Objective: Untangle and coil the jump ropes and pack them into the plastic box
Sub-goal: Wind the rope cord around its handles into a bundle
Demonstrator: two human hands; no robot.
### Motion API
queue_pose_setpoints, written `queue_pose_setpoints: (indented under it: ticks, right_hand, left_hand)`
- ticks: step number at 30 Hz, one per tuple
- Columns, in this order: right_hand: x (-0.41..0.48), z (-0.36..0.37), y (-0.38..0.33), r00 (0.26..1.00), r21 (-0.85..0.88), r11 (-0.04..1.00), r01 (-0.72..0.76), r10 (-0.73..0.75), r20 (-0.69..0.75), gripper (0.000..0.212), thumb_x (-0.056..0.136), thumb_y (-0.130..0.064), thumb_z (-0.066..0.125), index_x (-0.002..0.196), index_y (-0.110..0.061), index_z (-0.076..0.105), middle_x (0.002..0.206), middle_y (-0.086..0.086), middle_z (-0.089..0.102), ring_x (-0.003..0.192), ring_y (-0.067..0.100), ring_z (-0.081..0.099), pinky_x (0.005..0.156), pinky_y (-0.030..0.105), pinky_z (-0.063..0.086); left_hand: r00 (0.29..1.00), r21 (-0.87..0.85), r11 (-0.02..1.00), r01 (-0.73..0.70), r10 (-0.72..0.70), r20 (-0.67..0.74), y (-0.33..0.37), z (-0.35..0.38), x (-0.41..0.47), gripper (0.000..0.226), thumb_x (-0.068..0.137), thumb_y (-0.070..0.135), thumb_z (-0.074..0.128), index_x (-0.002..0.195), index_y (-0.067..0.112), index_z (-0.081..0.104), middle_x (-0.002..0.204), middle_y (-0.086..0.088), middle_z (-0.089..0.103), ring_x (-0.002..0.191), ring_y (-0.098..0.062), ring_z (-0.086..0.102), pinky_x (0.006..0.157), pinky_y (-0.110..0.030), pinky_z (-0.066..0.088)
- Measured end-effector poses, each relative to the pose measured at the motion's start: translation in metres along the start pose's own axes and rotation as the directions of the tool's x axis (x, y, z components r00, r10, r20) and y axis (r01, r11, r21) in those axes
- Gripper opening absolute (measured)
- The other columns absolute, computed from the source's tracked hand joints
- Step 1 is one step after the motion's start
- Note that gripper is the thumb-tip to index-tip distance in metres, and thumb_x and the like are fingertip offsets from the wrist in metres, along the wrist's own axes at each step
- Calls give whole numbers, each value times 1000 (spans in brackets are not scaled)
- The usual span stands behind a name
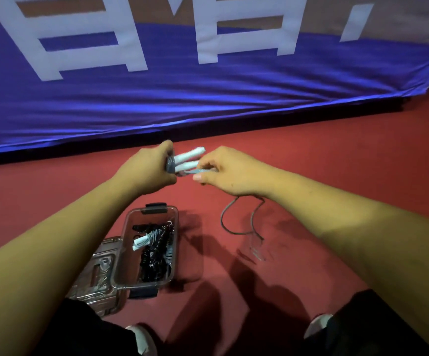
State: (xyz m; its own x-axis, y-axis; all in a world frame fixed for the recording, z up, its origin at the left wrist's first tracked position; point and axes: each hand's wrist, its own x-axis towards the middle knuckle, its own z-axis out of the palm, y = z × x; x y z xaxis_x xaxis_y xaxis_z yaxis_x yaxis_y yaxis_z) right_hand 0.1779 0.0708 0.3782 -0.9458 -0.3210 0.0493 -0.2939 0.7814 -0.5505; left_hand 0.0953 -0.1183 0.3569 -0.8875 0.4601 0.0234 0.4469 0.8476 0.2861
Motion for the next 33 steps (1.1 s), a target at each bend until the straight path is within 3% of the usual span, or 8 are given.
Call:
queue_pose_setpoints:
  ticks: [4,9,16,21,25,28,30,33]
  right_hand:
    - [2,-12,11,996,-99,995,24,-32,-81,22,93,-24,58,89,-8,73,80,3,70,74,15,60,67,28,43]
    - [-2,-25,35,986,-8,1000,-13,11,-166,17,90,-26,65,87,-13,75,80,-3,71,74,3,58,68,21,41]
    - [-5,-18,62,977,351,923,-157,196,-79,13,84,-25,74,81,-13,73,62,-1,58,52,3,46,53,19,39]
    - [-14,-10,67,983,427,888,-170,180,17,10,81,-3,59,77,-6,67,62,9,52,51,11,45,46,21,36]
    - [-11,5,56,942,544,770,-333,248,226,32,100,-34,48,84,-13,67,55,1,31,47,14,24,48,25,21]
    - [-6,12,50,930,607,711,-356,208,303,42,102,-41,40,98,-8,65,52,-1,32,46,13,23,48,26,21]
    - [-4,13,45,937,556,760,-336,212,277,38,102,-37,42,100,-8,66,54,2,36,46,15,30,48,26,28]
    - [-4,15,36,948,371,882,-291,213,238,27,100,-29,51,99,-8,66,55,3,38,48,19,42,52,29,39]
  left_hand:
    - [933,48,976,-214,189,306,23,7,-12,30,75,26,78,77,31,48,67,9,55,68,-20,51,56,-21,36]
    - [908,-148,954,-262,296,297,45,5,-18,39,74,57,76,63,27,54,47,13,46,48,-6,41,48,-19,32]
    - [831,-441,845,-301,459,314,45,4,-29,26,88,27,74,103,20,55,73,3,57,62,-7,47,60,-31,42]
    - [895,-790,611,-53,380,235,57,-1,-36,68,91,4,65,142,31,29,72,-8,63,47,-12,44,42,-21,36]
    - [950,-853,520,-31,281,137,52,-8,-29,35,90,2,62,117,21,53,70,-6,61,50,-15,42,47,-23,32]
    - [985,-857,514,27,134,111,45,-5,-20,25,88,0,64,100,15,49,70,-9,57,50,-17,40,48,-26,32]
    - [996,-836,546,56,32,88,38,-2,-13,28,88,-1,66,101,13,47,71,-11,57,49,-17,41,49,-27,33]
    - [997,-667,744,36,-69,-23,22,4,-5,32,81,4,73,96,17,48,75,-9,65,46,-22,57,49,-32,49]
